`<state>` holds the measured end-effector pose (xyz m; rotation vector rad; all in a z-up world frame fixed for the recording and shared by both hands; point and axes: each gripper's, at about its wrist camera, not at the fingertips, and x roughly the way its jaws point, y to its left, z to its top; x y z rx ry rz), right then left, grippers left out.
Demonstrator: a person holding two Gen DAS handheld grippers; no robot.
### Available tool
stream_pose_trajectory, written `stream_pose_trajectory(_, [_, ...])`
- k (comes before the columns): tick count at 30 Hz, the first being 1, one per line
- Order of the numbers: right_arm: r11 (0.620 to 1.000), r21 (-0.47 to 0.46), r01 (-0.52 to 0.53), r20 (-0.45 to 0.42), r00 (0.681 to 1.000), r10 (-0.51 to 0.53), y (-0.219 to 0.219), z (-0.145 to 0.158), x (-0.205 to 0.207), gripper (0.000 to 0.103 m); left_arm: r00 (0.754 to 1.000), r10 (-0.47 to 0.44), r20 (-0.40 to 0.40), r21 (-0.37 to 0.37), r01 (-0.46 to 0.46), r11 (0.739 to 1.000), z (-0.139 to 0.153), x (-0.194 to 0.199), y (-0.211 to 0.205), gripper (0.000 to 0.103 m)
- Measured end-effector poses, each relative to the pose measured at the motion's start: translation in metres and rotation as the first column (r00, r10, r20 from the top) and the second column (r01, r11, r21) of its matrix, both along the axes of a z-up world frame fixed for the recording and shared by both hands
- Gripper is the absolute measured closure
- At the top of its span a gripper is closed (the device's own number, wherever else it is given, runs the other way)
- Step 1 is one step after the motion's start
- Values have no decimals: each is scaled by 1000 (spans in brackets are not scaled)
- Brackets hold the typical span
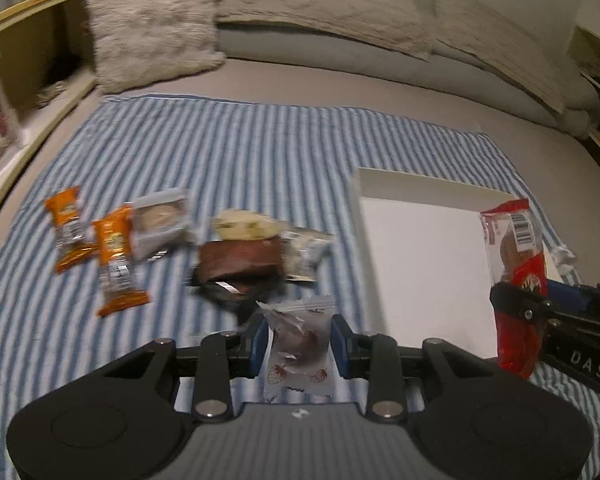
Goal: Organize snacks
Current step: 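Carry both packets into the white tray and open both tools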
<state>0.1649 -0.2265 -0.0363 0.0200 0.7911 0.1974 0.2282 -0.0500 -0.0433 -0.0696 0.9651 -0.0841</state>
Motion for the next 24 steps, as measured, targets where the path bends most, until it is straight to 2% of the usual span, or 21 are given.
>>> stream_pose_trajectory(15, [983, 1, 186, -36, 982, -186, -70, -21, 15, 60, 988, -133, -72, -59, 129, 990, -24, 35, -85, 67])
stream_pose_trajectory(24, [976, -7, 217, -96, 971, -217, -87, -42, 50, 60, 975, -168, -145, -123, 151, 981, -50, 60, -120, 67])
